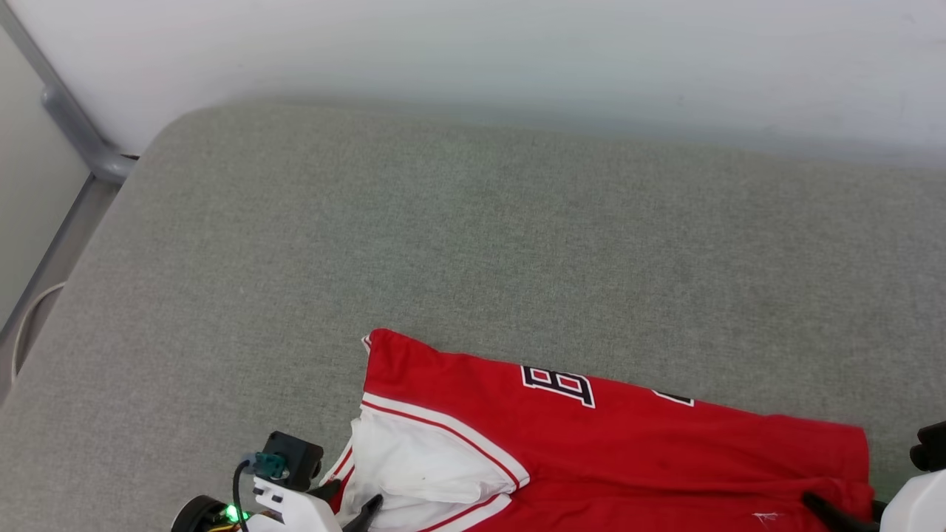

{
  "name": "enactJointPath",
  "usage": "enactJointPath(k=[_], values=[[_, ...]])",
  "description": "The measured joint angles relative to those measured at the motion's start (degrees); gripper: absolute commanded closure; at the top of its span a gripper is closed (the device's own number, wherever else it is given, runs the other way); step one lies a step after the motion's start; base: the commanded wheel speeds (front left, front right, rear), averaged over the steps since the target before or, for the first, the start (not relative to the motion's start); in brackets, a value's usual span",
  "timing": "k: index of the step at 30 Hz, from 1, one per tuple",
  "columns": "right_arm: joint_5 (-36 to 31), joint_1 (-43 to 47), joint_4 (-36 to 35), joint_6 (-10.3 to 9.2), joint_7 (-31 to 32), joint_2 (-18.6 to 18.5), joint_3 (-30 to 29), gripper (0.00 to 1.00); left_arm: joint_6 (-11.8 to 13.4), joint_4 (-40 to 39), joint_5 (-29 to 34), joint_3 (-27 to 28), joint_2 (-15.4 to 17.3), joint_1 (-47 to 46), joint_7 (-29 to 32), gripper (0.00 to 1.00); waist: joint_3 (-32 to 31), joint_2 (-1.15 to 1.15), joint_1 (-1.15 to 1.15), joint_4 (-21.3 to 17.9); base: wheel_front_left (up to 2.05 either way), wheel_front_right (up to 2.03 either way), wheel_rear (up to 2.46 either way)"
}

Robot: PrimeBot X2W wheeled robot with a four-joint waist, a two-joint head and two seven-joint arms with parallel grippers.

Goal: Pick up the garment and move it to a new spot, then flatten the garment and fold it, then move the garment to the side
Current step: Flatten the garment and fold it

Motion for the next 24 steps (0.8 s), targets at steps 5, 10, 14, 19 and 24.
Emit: enactJointPath(k=[5,10,14,19,24], values=[[0.52,-0.02,-0.77,-0.03,0.64,-0.24,-0.38,0.00,2.20,-0.60,-0.08,1.89,-0.11,0.88,-3.53,0.00,-2.45,0.00,0.00,-0.61,0.00,0.00,0.00],[1.66,0.20,-1.77,-0.03,4.90,1.67,-3.33,0.00,5.98,-3.52,0.62,5.44,0.22,1.45,-9.33,0.00,-4.10,0.00,0.00,-1.28,0.00,0.00,0.00],[1.46,0.18,-3.52,-0.03,8.61,3.89,-6.93,0.00,8.06,-5.15,3.09,7.09,0.82,1.39,-14.07,0.00,-4.25,0.00,0.00,-1.23,0.00,0.00,0.00],[-2.58,-1.82,-3.09,-0.03,13.50,8.90,-13.62,0.00,10.38,-6.90,7.81,9.80,0.36,0.99,-21.59,0.00,-3.24,0.00,0.00,-0.59,0.00,0.00,0.00],[-4.46,-3.11,-1.59,-0.04,17.48,12.91,-18.42,0.00,10.89,-6.95,10.72,11.95,-1.53,1.85,-22.54,0.00,-1.81,0.00,0.00,0.51,0.00,0.00,0.00]])
